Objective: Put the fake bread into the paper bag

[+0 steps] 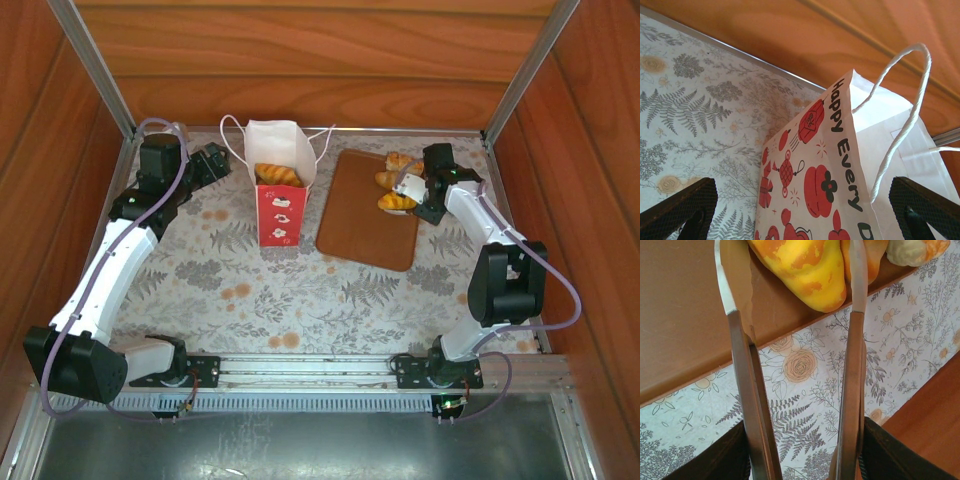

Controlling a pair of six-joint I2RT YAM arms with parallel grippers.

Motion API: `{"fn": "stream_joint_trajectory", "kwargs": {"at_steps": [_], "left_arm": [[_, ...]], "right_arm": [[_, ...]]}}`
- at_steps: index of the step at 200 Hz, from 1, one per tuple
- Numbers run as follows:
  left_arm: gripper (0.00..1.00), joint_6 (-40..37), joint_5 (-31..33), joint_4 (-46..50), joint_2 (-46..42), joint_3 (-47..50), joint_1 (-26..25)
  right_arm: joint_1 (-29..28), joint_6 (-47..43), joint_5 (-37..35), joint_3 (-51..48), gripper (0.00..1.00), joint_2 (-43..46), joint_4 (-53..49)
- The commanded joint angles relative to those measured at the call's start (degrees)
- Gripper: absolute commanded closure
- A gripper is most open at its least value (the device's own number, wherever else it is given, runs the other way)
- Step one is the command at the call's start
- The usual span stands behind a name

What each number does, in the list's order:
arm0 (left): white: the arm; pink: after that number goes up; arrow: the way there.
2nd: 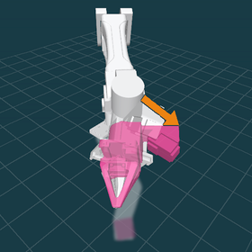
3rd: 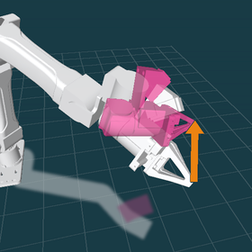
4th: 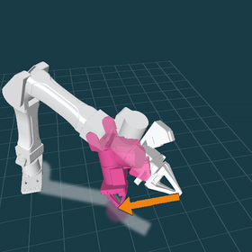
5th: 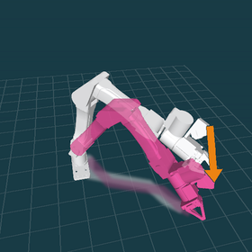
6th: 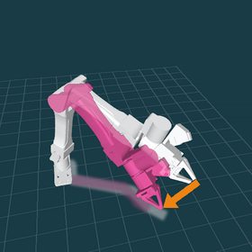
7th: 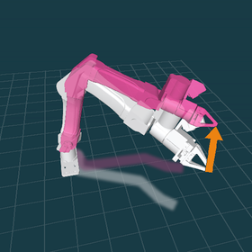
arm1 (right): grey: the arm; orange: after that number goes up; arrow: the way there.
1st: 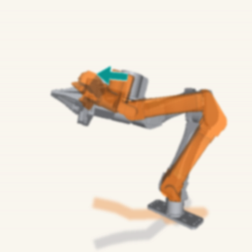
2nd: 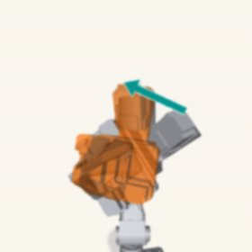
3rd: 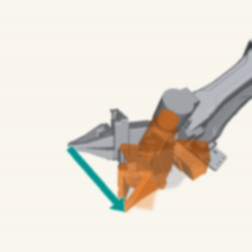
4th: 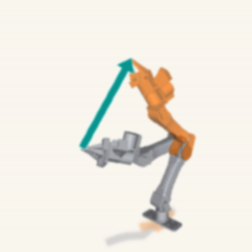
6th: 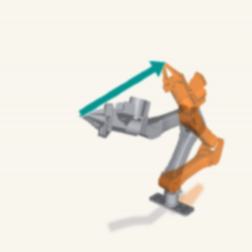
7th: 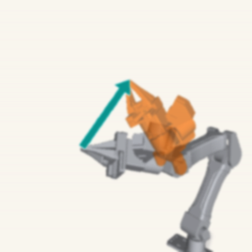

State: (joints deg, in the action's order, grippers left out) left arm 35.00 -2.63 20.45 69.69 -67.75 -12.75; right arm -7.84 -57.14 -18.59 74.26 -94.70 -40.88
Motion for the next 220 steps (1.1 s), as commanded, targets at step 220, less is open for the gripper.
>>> {"fn": "stream_joint_trajectory", "kwargs": {"at_steps": [220], "left_arm": [[0.06,6.54,-3.34,2.27,-7.44,0.33,-0.95]], "right_arm": [[-13.19,25.63,-6.75,-0.37,0.63,13.31,-14.52]]}}
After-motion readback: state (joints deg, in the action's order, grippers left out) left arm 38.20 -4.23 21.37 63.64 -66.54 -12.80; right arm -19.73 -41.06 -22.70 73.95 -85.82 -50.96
